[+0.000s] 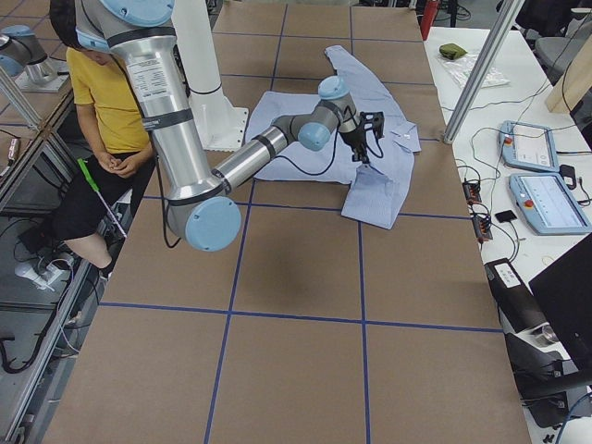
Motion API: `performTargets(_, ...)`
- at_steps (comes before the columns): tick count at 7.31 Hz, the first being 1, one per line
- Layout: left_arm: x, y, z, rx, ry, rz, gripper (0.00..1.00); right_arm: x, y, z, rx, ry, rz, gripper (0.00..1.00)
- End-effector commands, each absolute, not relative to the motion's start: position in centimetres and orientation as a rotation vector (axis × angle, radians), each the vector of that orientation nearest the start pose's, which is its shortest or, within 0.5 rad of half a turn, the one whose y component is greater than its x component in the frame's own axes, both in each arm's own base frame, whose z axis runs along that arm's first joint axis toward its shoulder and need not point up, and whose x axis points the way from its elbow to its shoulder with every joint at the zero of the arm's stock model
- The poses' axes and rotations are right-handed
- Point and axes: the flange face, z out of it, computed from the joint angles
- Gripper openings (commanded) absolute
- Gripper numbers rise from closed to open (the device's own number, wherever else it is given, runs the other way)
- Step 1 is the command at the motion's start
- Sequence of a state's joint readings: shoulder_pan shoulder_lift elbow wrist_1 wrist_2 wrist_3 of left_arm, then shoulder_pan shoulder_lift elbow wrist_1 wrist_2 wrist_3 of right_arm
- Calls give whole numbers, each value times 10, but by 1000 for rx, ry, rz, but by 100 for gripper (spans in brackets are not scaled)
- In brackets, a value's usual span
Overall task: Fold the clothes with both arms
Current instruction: 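Carry the sleeve across the shirt front toward the collar and release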
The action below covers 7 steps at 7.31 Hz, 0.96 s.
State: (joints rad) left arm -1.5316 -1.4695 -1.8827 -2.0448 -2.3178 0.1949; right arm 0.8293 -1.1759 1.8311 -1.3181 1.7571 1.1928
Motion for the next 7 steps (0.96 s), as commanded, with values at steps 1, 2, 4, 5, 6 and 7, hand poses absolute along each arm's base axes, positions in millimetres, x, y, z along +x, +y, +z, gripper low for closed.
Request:
performTargets(1, -48, -466, 497, 711, 669, 470, 100, -400, -528, 194, 433, -882, 385, 0)
performTargets(2, -47, -466, 498, 709, 670, 471, 100, -439, -535, 147, 428, -919, 445, 0)
performTargets(4, -47, -467, 500, 704, 671, 468, 100, -496, -524, 108, 429, -935, 490, 0)
performTargets(5, -47, -467, 499, 705, 671, 468, 100, -536, -527, 92, 434, -907, 495, 0)
performTargets(6, -47, -467, 500, 705, 670, 466, 100, -576, -529, 71, 430, -885, 521, 0)
performTargets(7, -47, -467, 499, 706, 669, 467, 100, -610, -519, 69, 423, -857, 512, 0)
